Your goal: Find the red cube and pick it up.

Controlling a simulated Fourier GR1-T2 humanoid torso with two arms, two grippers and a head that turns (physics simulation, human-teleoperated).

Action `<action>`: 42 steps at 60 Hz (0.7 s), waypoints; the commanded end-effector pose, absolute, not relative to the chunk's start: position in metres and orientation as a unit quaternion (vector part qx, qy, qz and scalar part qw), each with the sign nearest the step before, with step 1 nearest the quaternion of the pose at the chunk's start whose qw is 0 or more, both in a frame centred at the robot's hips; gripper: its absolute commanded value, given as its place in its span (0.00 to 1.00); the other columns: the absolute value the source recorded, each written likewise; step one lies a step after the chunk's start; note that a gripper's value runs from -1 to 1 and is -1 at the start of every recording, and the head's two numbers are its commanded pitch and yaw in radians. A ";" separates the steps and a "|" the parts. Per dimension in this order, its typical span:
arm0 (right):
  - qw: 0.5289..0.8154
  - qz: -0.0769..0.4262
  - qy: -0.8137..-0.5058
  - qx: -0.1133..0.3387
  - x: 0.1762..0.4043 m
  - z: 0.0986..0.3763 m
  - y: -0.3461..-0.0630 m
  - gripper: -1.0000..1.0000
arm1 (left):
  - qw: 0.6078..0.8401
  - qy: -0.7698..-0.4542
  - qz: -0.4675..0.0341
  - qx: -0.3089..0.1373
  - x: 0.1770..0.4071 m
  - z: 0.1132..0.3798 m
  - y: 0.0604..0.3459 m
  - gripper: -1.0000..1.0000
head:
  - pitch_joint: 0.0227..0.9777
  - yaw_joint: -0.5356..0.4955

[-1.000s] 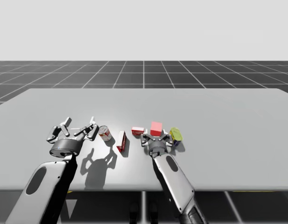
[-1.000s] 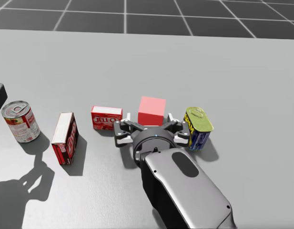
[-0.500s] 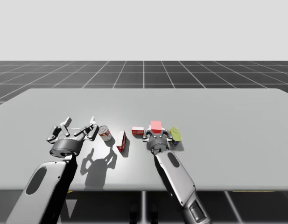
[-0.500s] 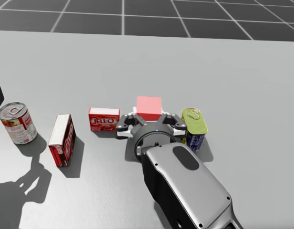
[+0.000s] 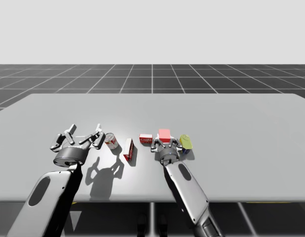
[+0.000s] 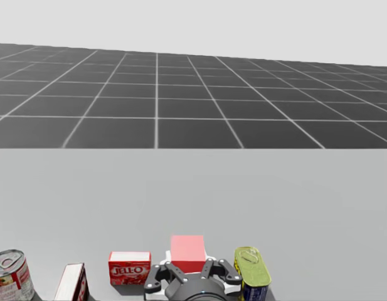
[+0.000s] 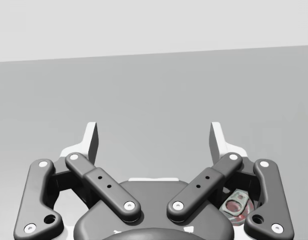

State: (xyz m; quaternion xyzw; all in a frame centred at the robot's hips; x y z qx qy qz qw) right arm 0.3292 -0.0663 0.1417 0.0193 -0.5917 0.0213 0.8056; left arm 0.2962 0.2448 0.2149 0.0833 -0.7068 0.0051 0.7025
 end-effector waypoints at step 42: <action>0.721 0.012 -0.693 0.001 0.326 0.259 -0.077 1.00 | 0.702 -0.707 0.005 0.083 0.297 0.215 0.245 0.00 | 0.35 0.40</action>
